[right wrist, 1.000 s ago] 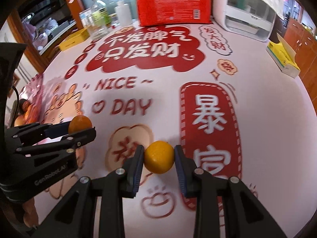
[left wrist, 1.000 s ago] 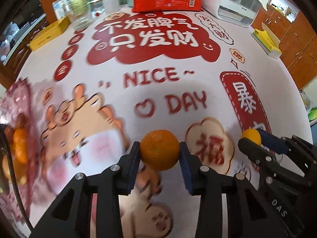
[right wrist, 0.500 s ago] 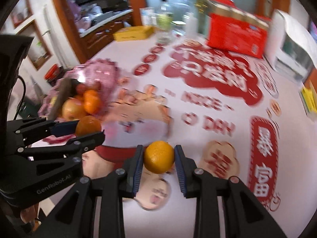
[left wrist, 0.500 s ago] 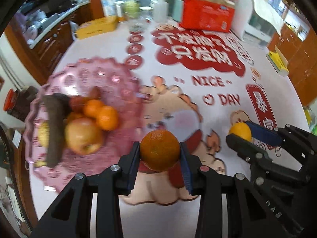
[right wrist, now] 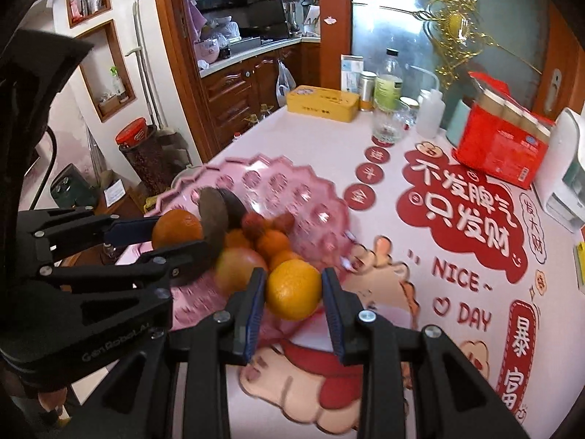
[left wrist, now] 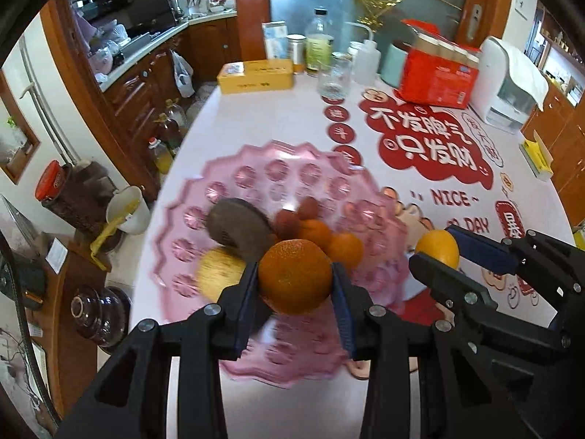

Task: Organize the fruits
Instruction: 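Carry both mandarins over the pink bowl and open both tools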

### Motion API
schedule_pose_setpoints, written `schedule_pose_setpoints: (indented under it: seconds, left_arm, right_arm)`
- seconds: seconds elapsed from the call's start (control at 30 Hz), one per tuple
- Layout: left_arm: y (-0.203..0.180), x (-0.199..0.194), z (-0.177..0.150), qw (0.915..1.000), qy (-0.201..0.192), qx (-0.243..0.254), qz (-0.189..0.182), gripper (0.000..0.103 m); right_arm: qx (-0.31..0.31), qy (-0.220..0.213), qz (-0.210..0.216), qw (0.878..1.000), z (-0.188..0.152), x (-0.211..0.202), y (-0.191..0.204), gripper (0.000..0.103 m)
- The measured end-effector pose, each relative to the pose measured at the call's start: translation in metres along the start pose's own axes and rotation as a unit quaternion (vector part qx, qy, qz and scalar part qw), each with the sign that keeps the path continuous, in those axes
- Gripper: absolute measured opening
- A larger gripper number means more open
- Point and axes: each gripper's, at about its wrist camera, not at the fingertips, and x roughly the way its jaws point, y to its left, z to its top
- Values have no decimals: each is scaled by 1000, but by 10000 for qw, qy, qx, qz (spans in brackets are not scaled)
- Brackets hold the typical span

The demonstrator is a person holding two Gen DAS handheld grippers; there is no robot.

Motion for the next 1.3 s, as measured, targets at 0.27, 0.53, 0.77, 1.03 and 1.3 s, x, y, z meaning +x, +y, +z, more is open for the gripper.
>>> schedule_pose_setpoints:
  seconds: [0.27,0.53,0.77,1.03,1.3]
  left_arm:
    - [43,24,11,9998,148,29,-113,37]
    - [47,54,20,9988,311,213,-319,37]
    - [45,71,25,9979,382,292,-425,37]
    - [43,73,29,9980,311,360,-408,38]
    - [46,73,29,9980,350,289,-439,38]
  right_arm:
    - [191,130,-128,9997,19,30,27,31]
    - [350,355,-408,9979,28,57,28,31]
    - [483,582,-546,9956,28,73,21,32]
    - [540,738,-597,9940,28,85,17,32]
    - [457,748,-614,9942,28,87,21,32]
